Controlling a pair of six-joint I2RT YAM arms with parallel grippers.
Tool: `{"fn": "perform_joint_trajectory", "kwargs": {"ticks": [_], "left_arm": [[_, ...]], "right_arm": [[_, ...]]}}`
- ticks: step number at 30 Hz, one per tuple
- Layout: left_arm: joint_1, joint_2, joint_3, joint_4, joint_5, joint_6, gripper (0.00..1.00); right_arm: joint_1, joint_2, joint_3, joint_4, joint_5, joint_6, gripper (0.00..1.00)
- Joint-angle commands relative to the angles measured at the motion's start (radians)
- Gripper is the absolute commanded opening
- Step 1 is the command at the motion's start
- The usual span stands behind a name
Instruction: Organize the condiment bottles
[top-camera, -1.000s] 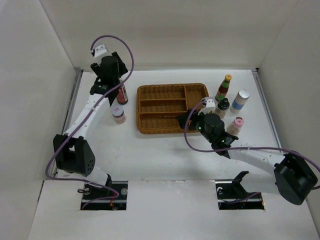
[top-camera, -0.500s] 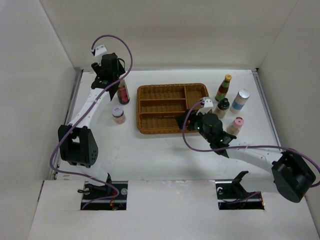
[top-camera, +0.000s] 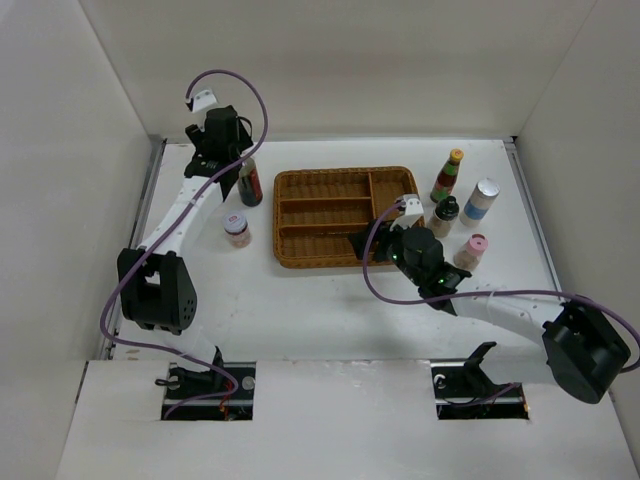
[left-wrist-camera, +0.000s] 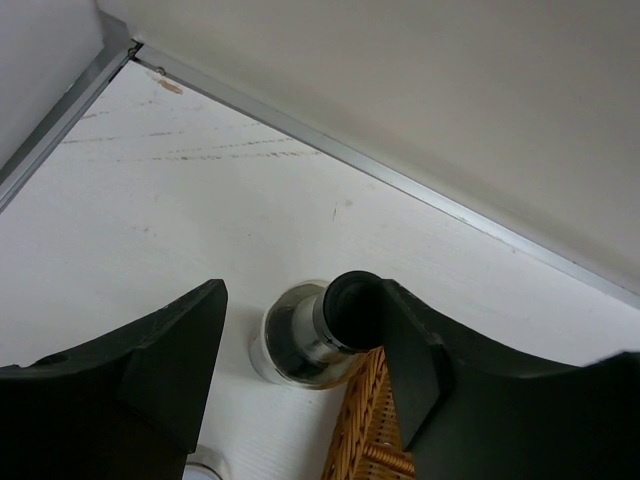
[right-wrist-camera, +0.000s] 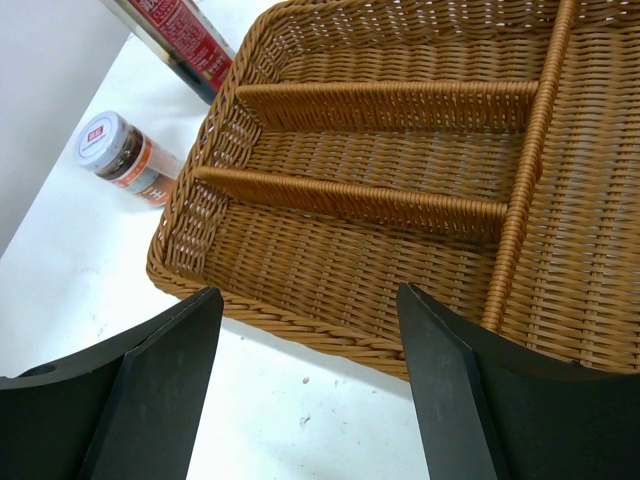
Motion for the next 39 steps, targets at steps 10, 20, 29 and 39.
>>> {"fn": "perform_joint_trajectory", "kwargs": {"ticks": [10, 20, 29, 39], "left_arm": [[-0.036, -0.024, 0.003, 0.058, 0.036, 0.021, 0.68], [-0.028, 0.064, 0.064, 0.003, 0.026, 0.041, 0.56], [-0.033, 0.098, 0.104, 0.002, -0.003, 0.061, 0.38], [-0.039, 0.081, 0.112, 0.014, -0.060, 0.110, 0.50]], "right_arm": [[0.017, 0.009, 0.054, 0.023, 0.011, -0.023, 0.78], [0.017, 0.003, 0.052, 0.023, 0.011, -0.025, 0.79], [0.020, 0.019, 0.057, 0.023, 0.011, -0.028, 0.79], [0.026, 0.028, 0.062, 0.023, 0.005, -0.034, 0.79]]}}
